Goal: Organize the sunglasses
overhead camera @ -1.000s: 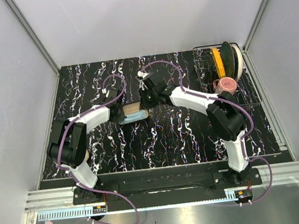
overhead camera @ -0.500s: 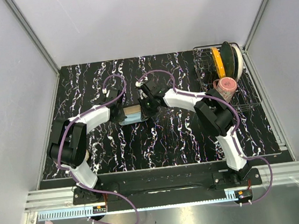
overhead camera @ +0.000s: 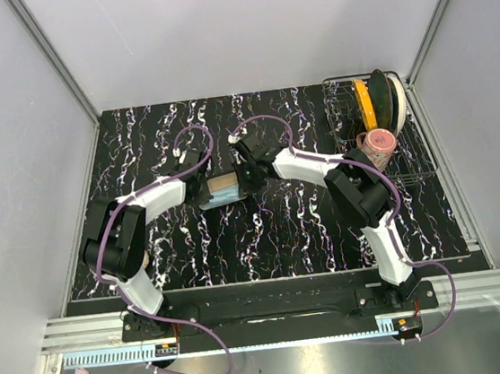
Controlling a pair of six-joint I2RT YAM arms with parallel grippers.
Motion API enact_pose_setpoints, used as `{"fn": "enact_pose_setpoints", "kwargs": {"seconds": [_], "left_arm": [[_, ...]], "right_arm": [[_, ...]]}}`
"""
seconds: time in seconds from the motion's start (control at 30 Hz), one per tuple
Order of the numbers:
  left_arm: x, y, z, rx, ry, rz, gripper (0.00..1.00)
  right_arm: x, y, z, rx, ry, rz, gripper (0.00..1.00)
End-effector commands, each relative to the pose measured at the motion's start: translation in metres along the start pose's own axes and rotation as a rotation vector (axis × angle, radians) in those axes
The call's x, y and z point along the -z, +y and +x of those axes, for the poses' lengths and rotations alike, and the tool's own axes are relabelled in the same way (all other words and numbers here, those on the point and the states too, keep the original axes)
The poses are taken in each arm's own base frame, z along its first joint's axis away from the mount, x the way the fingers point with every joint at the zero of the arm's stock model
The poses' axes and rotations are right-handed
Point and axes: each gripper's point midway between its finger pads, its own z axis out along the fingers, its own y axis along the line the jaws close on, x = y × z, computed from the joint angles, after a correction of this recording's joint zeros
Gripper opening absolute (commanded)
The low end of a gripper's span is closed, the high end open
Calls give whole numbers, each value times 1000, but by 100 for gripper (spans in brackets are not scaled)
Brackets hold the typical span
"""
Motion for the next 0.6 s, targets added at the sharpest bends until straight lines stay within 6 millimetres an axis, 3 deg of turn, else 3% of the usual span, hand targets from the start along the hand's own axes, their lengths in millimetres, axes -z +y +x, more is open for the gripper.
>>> {"fn": "enact_pose_setpoints", "kwargs": {"seconds": [0.0,0.27,0.43,0.57], "left_arm": [[5,6,3,-11,-9,-25,9],[6,5,1,-15,-17,-27,9],[7,4,0,-16,-19,-27,9],[8,2,1,-20,-19,-25,9]], "right_arm": [[25,25,-34,26,-111,-52,3],[40,46,-50,26,-166,-136,6],[32,43,-49,19,-159,-126,7],[15,28,-38,20,-118,-71,7]]}}
